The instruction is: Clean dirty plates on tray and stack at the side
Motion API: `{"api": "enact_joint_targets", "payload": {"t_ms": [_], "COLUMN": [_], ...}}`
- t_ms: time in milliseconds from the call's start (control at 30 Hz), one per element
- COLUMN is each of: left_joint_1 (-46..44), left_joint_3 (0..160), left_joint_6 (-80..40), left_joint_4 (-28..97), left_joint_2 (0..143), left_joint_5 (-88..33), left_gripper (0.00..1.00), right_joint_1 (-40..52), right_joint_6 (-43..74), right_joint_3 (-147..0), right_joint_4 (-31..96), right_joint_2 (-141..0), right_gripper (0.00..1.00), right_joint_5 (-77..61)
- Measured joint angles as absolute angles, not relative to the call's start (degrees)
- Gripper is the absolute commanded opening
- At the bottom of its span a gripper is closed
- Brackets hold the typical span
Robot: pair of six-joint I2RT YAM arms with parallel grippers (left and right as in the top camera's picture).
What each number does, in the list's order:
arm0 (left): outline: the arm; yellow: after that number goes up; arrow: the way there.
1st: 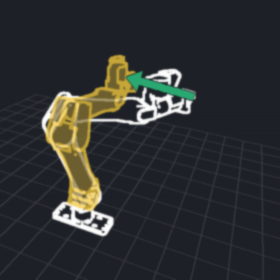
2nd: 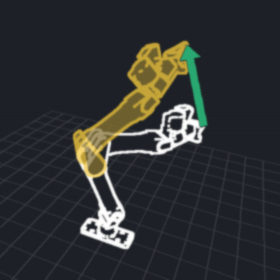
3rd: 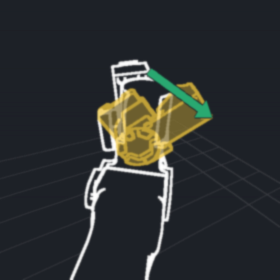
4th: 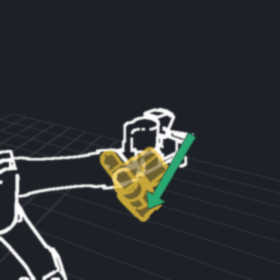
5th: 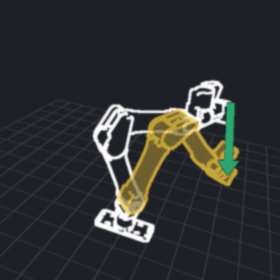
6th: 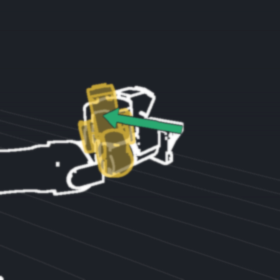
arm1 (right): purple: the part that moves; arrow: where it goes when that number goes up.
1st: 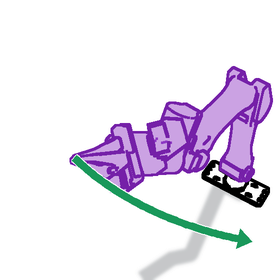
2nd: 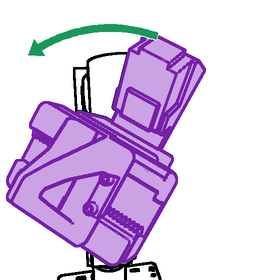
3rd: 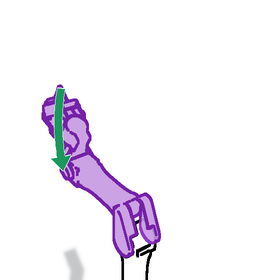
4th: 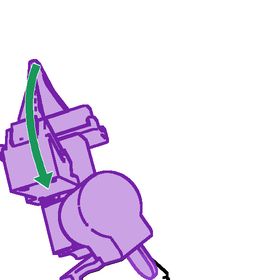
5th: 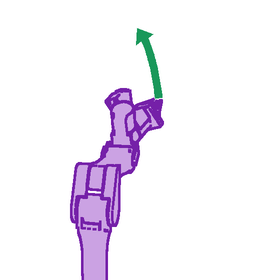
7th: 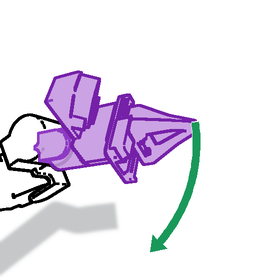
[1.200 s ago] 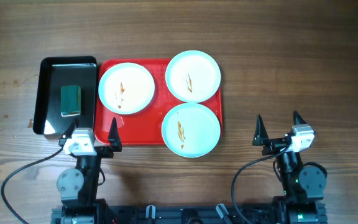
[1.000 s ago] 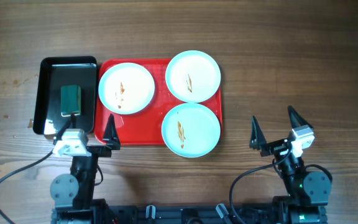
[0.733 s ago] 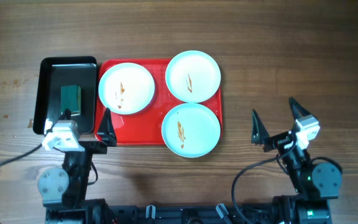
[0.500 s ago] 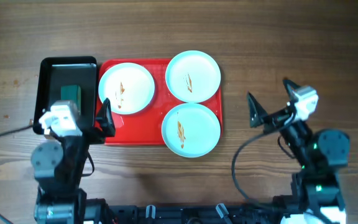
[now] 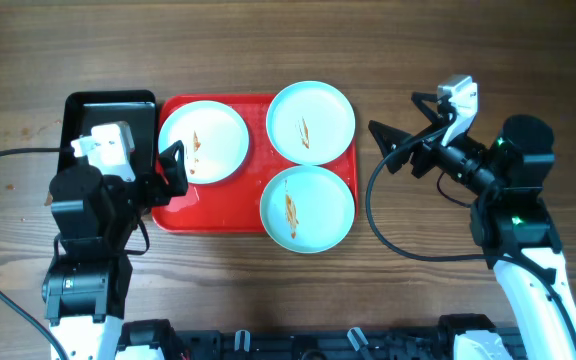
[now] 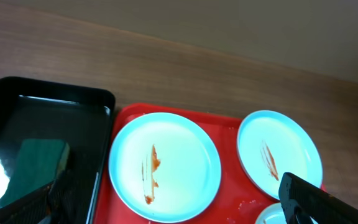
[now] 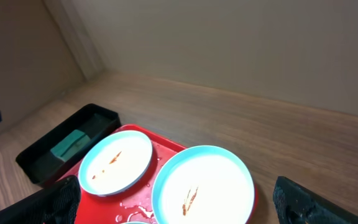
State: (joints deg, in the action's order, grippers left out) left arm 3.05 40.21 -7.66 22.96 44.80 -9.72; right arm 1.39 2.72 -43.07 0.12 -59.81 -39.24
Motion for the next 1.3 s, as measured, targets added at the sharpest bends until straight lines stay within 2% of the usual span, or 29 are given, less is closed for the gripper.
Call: {"api": "enact_joint_targets", "payload": {"t_ms": [100,267,467,567,700,800,1033,1167,1300], "left_joint_1": [3.05,3.05,3.05,3.05,3.05,3.05,3.05,3.05,3.05], "left_joint_3": [40.86,53.28,67.68,75.75,78.3,78.3,78.3,78.3,78.3], "left_joint_6": [-7.66,-7.66,-8.29,-8.95,-8.95,-8.97,-9.63,-17.08,-22.39], "left_joint_4": [24.88,38.04,56.88,62.61,63.48,63.92,62.92,62.74,61.98], "left_joint_2": [45.98,56.51,68.51,68.75,68.55,68.58,68.58,68.6,71.16], "left_joint_5": [-11.05,-11.46,-7.16,-5.8,-7.14,-8.8,-9.85,-4.78,1.1], "left_gripper": [1.0,1.0,1.0,1.0,1.0,1.0,1.0,1.0,1.0], "right_joint_1": [2.44,8.49,17.74,24.58,29.06,28.95,34.2,38.0,38.11], "right_joint_6": [2.74,3.9,4.58,4.69,5.23,8.67,18.9,26.0,29.36], "right_joint_3": [-43.24,-50.98,-68.77,-81.23,-83.85,-83.85,-83.85,-83.9,-83.94], "right_joint_4": [0.12,4.14,20.29,35.24,38.15,36.07,37.56,36.97,32.03], "right_joint_2": [-60.62,-68.34,-85.76,-92.27,-93.97,-94.21,-94.59,-95.96,-102.32], "right_gripper": [1.0,1.0,1.0,1.0,1.0,0.9,0.8,0.75,0.69], "right_joint_5": [-40.1,-40.8,-40.66,-33.63,-27.97,-28.03,-20.71,-13.34,-11.94]}}
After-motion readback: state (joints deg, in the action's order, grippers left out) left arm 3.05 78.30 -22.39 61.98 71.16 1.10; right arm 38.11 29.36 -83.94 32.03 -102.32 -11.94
